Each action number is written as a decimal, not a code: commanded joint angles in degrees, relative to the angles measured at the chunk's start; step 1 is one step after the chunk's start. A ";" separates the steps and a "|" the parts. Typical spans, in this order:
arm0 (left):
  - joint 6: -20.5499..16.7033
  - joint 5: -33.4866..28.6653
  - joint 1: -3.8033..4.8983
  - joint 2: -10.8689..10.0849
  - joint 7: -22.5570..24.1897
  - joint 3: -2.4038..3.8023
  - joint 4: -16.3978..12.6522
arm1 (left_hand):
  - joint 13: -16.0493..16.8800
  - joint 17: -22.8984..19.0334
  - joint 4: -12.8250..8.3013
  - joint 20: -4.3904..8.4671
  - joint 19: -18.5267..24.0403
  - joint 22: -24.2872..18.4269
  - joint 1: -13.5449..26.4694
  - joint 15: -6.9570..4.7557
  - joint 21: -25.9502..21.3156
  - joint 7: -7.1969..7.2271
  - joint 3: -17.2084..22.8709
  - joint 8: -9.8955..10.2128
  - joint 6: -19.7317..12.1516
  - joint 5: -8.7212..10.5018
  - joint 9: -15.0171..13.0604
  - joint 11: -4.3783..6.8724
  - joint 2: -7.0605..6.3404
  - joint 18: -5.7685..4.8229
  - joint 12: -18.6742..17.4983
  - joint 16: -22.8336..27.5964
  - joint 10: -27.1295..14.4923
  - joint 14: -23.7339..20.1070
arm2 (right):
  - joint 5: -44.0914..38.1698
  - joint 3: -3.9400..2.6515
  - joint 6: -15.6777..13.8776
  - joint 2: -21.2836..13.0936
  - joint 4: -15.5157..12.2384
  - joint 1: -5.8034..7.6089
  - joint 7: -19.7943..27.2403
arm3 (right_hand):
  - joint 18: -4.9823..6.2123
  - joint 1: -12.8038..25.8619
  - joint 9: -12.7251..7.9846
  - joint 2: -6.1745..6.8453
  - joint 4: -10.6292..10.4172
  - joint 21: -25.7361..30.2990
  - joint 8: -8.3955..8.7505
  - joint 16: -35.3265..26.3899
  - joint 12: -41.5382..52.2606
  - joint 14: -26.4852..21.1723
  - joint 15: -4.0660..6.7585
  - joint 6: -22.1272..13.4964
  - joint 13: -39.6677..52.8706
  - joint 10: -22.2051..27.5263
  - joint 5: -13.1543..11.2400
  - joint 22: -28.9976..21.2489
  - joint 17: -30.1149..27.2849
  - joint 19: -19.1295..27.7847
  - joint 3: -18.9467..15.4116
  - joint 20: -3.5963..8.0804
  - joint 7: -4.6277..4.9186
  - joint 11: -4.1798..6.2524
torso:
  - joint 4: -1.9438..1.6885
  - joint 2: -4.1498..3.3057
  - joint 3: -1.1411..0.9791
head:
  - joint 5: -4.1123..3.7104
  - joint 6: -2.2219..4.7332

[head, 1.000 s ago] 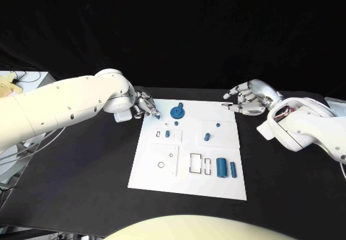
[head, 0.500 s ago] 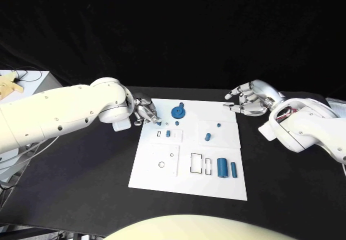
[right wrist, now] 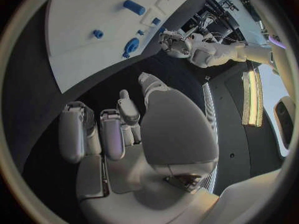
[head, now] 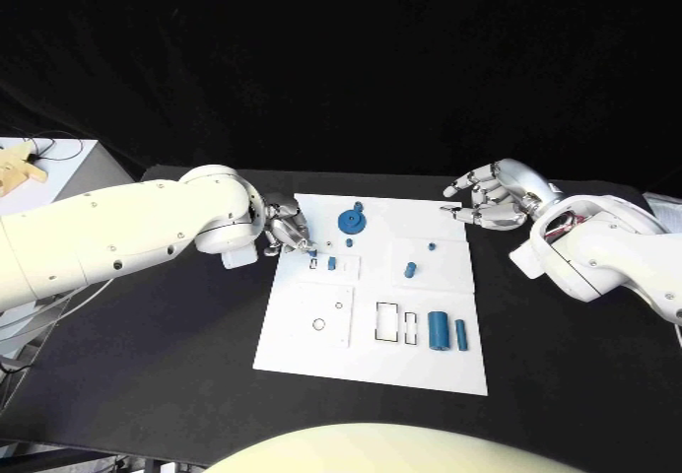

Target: Assemble the parts on the task board

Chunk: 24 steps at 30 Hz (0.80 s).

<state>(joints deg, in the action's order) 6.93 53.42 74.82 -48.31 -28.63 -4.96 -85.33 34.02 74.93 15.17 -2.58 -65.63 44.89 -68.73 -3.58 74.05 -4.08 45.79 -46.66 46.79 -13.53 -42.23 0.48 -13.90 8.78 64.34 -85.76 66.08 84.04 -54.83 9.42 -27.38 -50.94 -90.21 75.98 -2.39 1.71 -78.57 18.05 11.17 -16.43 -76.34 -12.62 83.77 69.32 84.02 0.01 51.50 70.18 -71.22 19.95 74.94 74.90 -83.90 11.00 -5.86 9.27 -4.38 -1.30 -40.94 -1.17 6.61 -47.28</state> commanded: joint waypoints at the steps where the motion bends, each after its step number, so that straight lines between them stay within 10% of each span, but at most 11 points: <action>1: 0.19 1.60 -0.11 -0.04 0.64 -0.01 -0.36 | 0.08 3.59 -11.85 0.03 -0.43 0.04 0.28 -0.35 0.20 0.13 11.73 0.28 0.38 -0.29 -0.03 0.04 0.30 -0.47 0.37 -0.27 0.46 3.10 | -0.46 0.01 0.47 0.00 -0.04 -0.05 0.38 | 0.84 0.58 -0.09 0.01 -0.13 0.00 -0.34 -0.26 -0.06 3.24 -0.03 -0.37 -0.03 0.21 0.29 11.29 7.65 -1.98 0.37 0.01 -0.14 0.04 | -0.02 -0.08 -0.03 | -0.02 -0.04; 24: 1.90 3.68 -0.73 0.47 0.64 -0.20 -0.33 | 0.25 3.73 -12.04 0.07 -0.46 0.11 0.32 -0.38 0.26 0.16 11.83 0.39 0.53 -0.29 0.04 0.07 0.21 -0.49 0.40 -0.31 0.63 3.14 | -0.51 0.01 0.49 -0.03 -0.02 -0.09 0.41 | 0.85 0.62 -0.09 0.06 -0.10 0.06 -0.46 -0.24 -0.02 3.25 -0.02 -0.41 -0.06 0.18 0.38 11.28 7.68 -1.98 0.54 0.02 -0.15 0.06 | 0.05 -0.08 0.02 | -0.06 -0.58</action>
<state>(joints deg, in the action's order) 7.57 56.26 74.13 -47.99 -28.59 -5.16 -85.63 34.23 74.92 14.70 -2.58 -65.62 44.96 -68.29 -3.57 74.05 -3.89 46.26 -46.44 47.00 -13.45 -42.20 0.51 -14.33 8.79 64.56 -85.76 66.47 84.04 -54.84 9.43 -27.37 -50.97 -90.19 75.93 -2.39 1.71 -78.57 18.05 11.16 -16.67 -76.34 -12.87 83.77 69.32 84.02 0.01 51.50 70.18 -71.22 19.95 74.92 74.90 -83.90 11.24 -5.86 9.27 -4.38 -1.29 -41.01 -1.16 6.55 -47.79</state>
